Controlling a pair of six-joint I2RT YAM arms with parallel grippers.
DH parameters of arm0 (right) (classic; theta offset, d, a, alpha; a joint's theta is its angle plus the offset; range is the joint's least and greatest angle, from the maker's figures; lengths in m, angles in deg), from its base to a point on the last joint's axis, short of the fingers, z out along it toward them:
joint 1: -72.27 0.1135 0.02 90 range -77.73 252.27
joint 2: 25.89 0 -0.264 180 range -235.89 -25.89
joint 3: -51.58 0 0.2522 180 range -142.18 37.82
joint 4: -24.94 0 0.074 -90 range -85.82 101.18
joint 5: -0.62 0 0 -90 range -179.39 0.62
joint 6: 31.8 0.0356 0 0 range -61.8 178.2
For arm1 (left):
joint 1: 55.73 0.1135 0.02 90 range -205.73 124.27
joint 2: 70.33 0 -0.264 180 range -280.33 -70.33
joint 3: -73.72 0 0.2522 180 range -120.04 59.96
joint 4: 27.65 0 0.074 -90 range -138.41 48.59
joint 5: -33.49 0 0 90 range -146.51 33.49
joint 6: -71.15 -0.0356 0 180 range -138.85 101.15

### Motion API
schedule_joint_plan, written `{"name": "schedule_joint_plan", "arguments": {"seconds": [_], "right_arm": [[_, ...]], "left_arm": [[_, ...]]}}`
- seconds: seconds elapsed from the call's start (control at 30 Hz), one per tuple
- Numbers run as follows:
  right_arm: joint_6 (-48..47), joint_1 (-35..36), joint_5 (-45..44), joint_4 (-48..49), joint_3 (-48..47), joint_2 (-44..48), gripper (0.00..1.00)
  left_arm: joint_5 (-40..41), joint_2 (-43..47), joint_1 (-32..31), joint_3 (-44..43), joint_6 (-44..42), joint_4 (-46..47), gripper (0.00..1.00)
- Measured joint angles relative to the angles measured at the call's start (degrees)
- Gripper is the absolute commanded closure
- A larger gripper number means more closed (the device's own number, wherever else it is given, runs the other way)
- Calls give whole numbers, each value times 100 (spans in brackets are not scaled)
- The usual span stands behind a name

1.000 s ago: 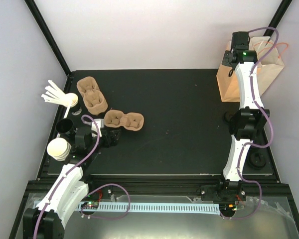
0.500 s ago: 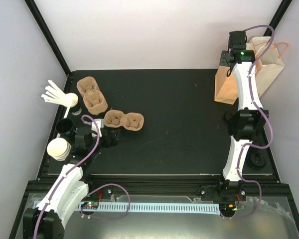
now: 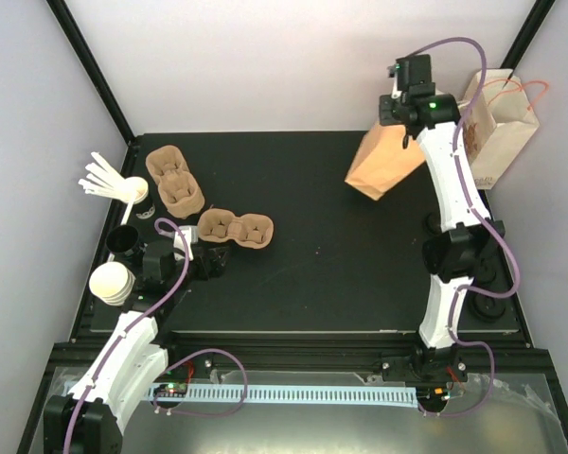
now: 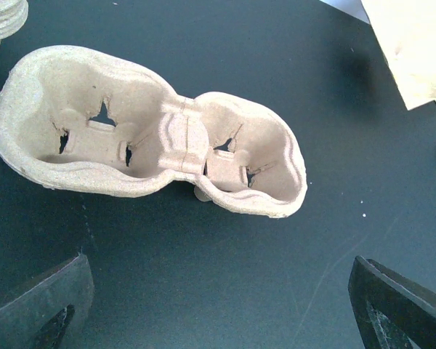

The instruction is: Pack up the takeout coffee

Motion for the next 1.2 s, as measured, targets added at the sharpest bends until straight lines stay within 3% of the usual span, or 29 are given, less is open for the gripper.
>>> {"name": "schedule_joint_plan", "arguments": {"seconds": [0.13, 0.57, 0.87, 0.97, 1.13, 1.2], "right_arm": [[-39, 662, -22, -44, 573, 667, 99], [286, 2708, -186, -188, 3716, 3504, 99], [802, 3775, -328, -509, 4972, 4887, 98], [892, 4057, -356, -586, 5134, 4942, 84], [962, 4454, 173, -503, 5298, 4968, 34], [975, 4522, 516, -350, 5418, 5045, 24]], "left_arm": [[0, 0, 0, 2, 0, 0, 1], [-2, -9, 0, 0, 0, 0, 1], [-52, -122, 0, 2, 2, 11, 1], [-74, -192, 0, 2, 4, 20, 1], [-85, -306, 0, 2, 4, 37, 1], [-90, -339, 0, 2, 4, 39, 1]]}}
